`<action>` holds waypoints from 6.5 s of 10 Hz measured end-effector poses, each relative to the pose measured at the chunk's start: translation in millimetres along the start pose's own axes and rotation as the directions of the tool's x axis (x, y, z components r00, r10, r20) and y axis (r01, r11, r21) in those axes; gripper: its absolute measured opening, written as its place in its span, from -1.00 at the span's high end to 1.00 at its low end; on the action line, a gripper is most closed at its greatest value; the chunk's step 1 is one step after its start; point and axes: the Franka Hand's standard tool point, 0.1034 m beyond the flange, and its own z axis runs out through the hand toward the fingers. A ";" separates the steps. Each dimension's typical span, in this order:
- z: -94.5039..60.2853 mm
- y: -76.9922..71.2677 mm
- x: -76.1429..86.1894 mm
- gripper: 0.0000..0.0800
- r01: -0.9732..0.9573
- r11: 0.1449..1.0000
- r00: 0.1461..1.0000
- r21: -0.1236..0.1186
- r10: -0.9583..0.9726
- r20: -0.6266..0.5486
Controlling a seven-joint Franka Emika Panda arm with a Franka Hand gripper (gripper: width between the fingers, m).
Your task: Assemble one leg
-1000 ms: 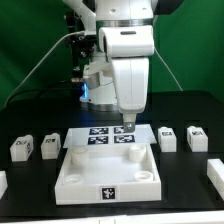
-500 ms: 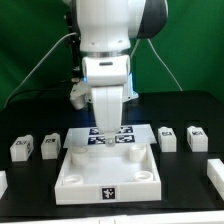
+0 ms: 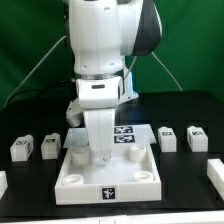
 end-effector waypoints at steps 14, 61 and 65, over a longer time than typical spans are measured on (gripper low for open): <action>-0.3 10.6 18.2 0.85 -0.019 1.000 1.000 -0.012 0.019 -0.009; -26.8 -5.3 203.8 -0.62 -0.993 0.048 0.099 0.108 0.838 0.536; -20.9 -11.6 202.3 -0.62 -0.992 0.049 0.120 0.114 0.605 0.787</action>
Offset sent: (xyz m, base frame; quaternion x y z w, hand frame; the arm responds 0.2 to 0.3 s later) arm 0.0000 0.0000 0.0000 0.0000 0.0000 0.0000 1.0000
